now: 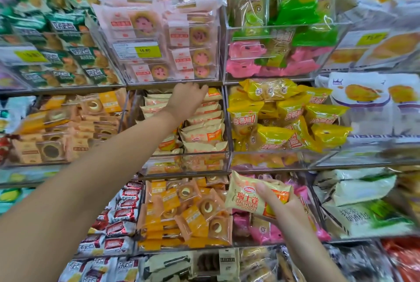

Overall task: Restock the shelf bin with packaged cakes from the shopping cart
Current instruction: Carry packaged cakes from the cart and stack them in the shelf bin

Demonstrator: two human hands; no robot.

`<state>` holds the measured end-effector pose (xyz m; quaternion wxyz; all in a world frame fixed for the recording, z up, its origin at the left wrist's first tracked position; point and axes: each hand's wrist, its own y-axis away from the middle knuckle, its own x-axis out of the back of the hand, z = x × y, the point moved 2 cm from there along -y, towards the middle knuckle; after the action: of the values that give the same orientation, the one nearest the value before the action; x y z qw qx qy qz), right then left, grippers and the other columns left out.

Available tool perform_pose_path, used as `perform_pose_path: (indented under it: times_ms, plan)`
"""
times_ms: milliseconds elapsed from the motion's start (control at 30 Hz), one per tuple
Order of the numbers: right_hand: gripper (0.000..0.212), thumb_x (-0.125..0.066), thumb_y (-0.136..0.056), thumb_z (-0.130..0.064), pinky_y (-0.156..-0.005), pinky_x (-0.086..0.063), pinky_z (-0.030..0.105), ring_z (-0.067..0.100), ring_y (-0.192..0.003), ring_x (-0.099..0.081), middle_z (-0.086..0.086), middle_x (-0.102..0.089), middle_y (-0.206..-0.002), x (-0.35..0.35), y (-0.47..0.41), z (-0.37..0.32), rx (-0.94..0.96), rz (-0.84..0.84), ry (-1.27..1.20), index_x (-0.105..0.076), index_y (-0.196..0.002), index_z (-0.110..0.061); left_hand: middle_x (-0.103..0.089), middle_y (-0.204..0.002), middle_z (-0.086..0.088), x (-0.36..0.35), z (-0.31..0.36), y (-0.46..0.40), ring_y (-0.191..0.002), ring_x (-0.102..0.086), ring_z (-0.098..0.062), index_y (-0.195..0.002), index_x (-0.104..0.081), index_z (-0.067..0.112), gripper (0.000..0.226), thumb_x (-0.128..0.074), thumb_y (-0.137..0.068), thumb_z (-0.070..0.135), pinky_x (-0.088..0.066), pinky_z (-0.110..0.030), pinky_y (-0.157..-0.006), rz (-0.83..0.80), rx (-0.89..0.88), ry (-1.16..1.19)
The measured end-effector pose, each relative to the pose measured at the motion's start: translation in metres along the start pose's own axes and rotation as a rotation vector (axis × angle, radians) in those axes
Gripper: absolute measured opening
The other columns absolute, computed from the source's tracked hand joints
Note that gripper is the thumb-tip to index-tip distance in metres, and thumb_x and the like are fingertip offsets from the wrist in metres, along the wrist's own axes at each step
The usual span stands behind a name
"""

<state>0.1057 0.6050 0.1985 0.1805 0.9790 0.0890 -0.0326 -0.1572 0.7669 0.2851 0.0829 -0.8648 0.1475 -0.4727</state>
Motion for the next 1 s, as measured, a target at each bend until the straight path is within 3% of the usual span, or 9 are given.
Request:
perform_pose_path:
  times_ms: [100,300,533,600,667,767,867,933,1000]
  plan:
    - [0.055,-0.072,-0.06,-0.051,-0.055,-0.055,0.023,0.016,-0.077,-0.072,0.002,-0.075,-0.085,0.002,0.0,0.001,-0.007,0.0,-0.023,-0.061,-0.106,-0.023,-0.048,-0.124,-0.011,-0.004,0.001,0.002,-0.108,-0.05,-0.028,-0.113,-0.051,0.01,0.023,-0.054,-0.09,0.012,-0.033,-0.032,-0.056,0.039,0.016,-0.019]
    - [0.056,-0.072,-0.06,-0.05,-0.058,-0.056,0.025,0.016,-0.076,-0.072,0.003,-0.075,-0.084,0.0,-0.001,0.002,-0.02,0.01,-0.009,-0.061,-0.105,-0.019,-0.066,-0.098,-0.009,0.002,-0.003,-0.014,-0.089,-0.063,-0.03,-0.101,-0.053,0.007,0.02,-0.05,-0.084,-0.004,-0.035,-0.032,-0.056,-0.02,0.022,0.028]
    - [0.064,-0.072,-0.051,-0.058,-0.074,-0.056,0.035,0.015,-0.078,-0.072,0.002,-0.075,-0.084,0.003,-0.001,0.002,0.004,0.027,0.023,-0.063,-0.102,-0.021,-0.068,-0.097,-0.012,-0.002,0.001,-0.016,-0.086,-0.064,-0.034,-0.1,-0.055,0.004,0.018,-0.051,-0.084,-0.003,-0.035,-0.031,-0.059,-0.05,0.037,0.085]
    - [0.064,-0.072,-0.048,-0.058,-0.076,-0.054,0.036,0.013,-0.076,-0.072,0.0,-0.075,-0.081,0.003,0.0,0.002,-0.001,0.04,0.026,-0.062,-0.1,-0.023,-0.067,-0.098,-0.013,-0.001,0.001,-0.014,-0.089,-0.063,-0.034,-0.101,-0.056,0.005,0.013,-0.053,-0.089,0.007,-0.036,-0.031,-0.061,-0.015,0.099,0.211]
    - [0.066,-0.072,-0.047,-0.06,-0.079,-0.054,0.037,0.013,-0.076,-0.072,-0.001,-0.075,-0.082,0.004,0.0,0.002,-0.013,0.04,0.036,-0.062,-0.101,-0.023,-0.066,-0.095,-0.007,0.01,0.003,-0.004,-0.089,-0.061,-0.03,-0.1,-0.055,0.011,0.014,-0.051,-0.093,0.022,-0.038,-0.032,-0.064,0.014,0.264,0.478]
    - [0.066,-0.07,-0.047,-0.063,-0.083,-0.052,0.039,0.013,-0.079,-0.072,-0.003,-0.075,-0.083,0.004,0.003,-0.001,0.003,0.048,0.065,-0.062,-0.1,-0.023,-0.056,-0.073,0.014,0.04,0.02,0.029,-0.074,-0.058,-0.011,-0.088,-0.05,0.026,0.009,-0.048,-0.093,0.033,-0.036,-0.027,-0.057,0.104,0.409,0.956]
    - [0.056,-0.068,-0.051,-0.066,-0.068,-0.05,0.028,0.005,-0.075,-0.069,-0.016,-0.073,-0.078,0.003,0.006,-0.01,0.084,0.045,0.131,-0.059,-0.095,-0.034,-0.056,-0.079,0.019,0.076,0.049,0.078,-0.075,-0.055,0.003,-0.088,-0.051,0.035,0.015,-0.043,-0.088,0.048,-0.045,-0.023,-0.062,0.114,0.128,1.265]
    - [0.044,-0.076,-0.058,-0.062,-0.056,-0.048,0.019,-0.002,-0.068,-0.067,-0.021,-0.071,-0.078,-0.002,0.008,-0.022,0.163,0.003,0.155,-0.061,-0.093,-0.04,-0.056,-0.099,0.025,0.088,0.064,0.109,-0.09,-0.052,0.008,-0.102,-0.05,0.039,0.036,-0.037,-0.083,0.067,-0.047,-0.019,-0.074,-0.09,-0.078,1.303]
    - [0.038,-0.071,-0.058,-0.063,-0.059,-0.048,0.019,-0.001,-0.071,-0.068,-0.018,-0.071,-0.083,-0.008,0.007,-0.034,0.249,-0.024,0.199,-0.061,-0.091,-0.048,-0.049,-0.121,0.022,0.087,0.072,0.129,-0.107,-0.046,0.007,-0.126,-0.041,0.037,0.068,-0.033,-0.076,0.081,-0.043,-0.018,-0.085,-0.323,-0.183,1.267]
